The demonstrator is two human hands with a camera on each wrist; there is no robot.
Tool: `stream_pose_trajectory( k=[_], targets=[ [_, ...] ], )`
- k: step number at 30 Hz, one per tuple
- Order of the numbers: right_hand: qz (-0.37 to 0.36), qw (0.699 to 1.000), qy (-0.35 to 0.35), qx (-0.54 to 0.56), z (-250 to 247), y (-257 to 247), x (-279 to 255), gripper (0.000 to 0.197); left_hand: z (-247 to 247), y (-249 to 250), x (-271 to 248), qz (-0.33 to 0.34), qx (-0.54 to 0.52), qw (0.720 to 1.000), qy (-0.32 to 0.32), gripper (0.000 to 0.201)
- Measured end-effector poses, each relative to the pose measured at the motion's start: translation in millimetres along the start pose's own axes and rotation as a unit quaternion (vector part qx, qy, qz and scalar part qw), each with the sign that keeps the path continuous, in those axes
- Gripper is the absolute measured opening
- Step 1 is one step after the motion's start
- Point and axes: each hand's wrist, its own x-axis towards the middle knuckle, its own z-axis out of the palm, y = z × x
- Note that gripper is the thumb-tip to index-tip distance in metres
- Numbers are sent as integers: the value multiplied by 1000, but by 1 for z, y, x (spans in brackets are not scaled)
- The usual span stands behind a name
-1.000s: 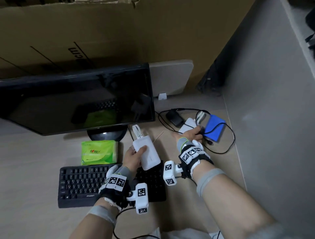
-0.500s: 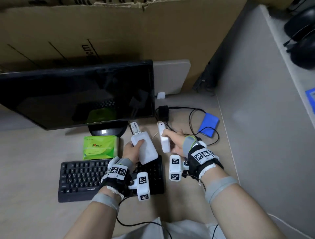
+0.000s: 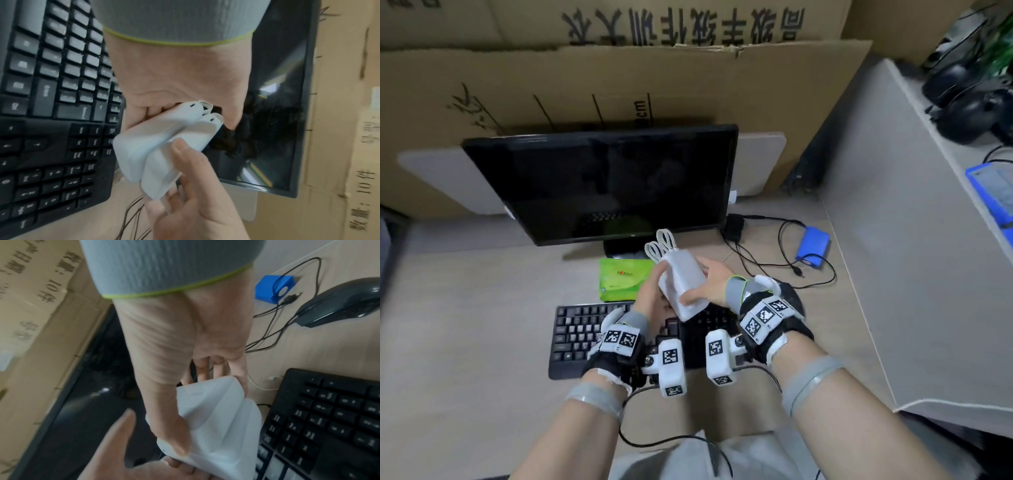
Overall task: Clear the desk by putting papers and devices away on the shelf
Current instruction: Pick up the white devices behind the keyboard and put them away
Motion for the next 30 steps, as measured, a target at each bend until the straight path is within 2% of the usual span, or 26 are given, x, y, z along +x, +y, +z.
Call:
stream_pose_trajectory(
  k=[2,4,6,8,10,12,15,17,19,21,24,28,30],
  targets=[
    [-33,999,6,4,12,-14,-5,94,-13,7,-6,37,24,999,-21,83],
    [-60,998,9,32,37,-36,-14,90,-42,16,-17,96,59,994,-12,65],
    [-77,995,17,58,54,-54,-21,81,-68,23,-23,103,65,993,-2,45],
    [-66,994,19,81,73,-69,-25,65,-96,28,-30,107,67,992,-20,44],
    [-27,990,-2,140,92,-83,-29,49,-118,31,-36,118,61,991,-33,44],
    [10,977,-22,210,112,-96,-33,41,-135,34,-44,128,49,990,-46,41],
    [41,963,-14,267,135,-109,-36,60,-153,39,-55,133,41,987,-80,40],
    [39,964,-13,262,143,-121,-37,70,-172,42,-59,129,56,986,-85,41],
    [25,972,-13,234,145,-135,-38,64,-188,44,-61,123,94,983,-95,40],
    [7,986,-16,164,147,-149,-36,58,-201,43,-65,114,139,979,-93,48],
    [-11,996,-48,70,153,-161,-27,52,-212,38,-69,107,154,980,-70,57],
    [-3,994,-100,39,166,-158,-2,89,-228,35,-79,102,88,991,-7,70],
    [-13,990,-117,73,171,-160,0,83,-236,34,-81,109,58,992,22,71]
  ],
)
